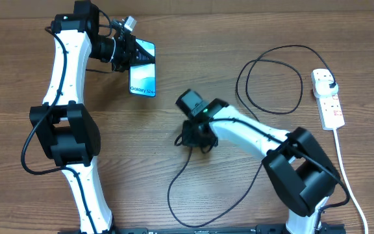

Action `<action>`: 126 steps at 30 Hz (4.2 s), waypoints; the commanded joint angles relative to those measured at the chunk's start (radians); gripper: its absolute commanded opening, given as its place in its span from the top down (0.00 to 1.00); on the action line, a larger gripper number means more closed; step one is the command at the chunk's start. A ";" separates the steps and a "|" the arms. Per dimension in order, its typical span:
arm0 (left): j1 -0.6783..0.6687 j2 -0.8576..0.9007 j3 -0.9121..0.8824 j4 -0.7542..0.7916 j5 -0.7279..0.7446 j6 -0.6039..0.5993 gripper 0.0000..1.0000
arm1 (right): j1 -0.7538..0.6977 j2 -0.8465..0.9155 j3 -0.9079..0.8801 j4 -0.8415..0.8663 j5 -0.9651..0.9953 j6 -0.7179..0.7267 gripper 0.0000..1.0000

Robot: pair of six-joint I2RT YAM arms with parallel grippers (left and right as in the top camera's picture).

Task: Plug charger to phone and switch on socket
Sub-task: 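Grasp the cable connector with the right gripper and lift it, then push the connector into the phone's bottom port with the right gripper, then open the right gripper and withdraw it from the phone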

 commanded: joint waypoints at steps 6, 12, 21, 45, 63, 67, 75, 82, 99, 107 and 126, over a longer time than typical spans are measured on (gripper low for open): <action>-0.002 -0.036 0.004 0.140 0.284 -0.074 0.96 | -0.223 -0.095 0.151 0.109 -0.741 -0.236 0.96; -0.003 -0.036 0.004 0.443 0.451 -0.335 0.95 | -0.329 -0.095 0.151 0.410 -1.191 -0.242 0.96; -0.016 -0.036 0.004 0.957 0.386 -0.861 0.96 | -0.336 -0.095 0.151 0.693 -1.175 0.039 0.96; -0.061 -0.036 0.004 1.320 0.304 -1.360 0.96 | -0.340 -0.095 0.151 1.173 -0.883 0.542 0.96; -0.061 -0.036 0.004 1.319 0.315 -1.315 0.96 | -0.340 -0.095 0.151 1.173 -0.883 0.542 0.96; -0.064 -0.036 0.004 1.318 0.319 -1.315 0.96 | -0.340 -0.095 0.151 1.173 -0.874 0.542 0.96; -0.078 -0.036 0.004 1.318 0.324 -1.303 0.96 | -0.340 -0.095 0.151 1.173 -0.855 0.542 0.96; -0.086 -0.036 0.004 1.318 0.339 -1.303 0.96 | -0.340 -0.095 0.151 1.173 -0.846 0.542 0.96; -0.106 -0.036 0.004 1.316 0.391 -1.303 0.96 | -0.340 -0.095 0.151 1.172 -0.789 0.542 0.96; -0.106 -0.036 0.004 1.316 0.470 -1.270 0.95 | -0.340 -0.095 0.151 1.172 -0.779 0.542 0.96; -0.127 -0.036 0.004 1.316 0.582 -1.228 0.96 | -0.342 -0.095 0.150 1.151 -0.743 0.500 0.83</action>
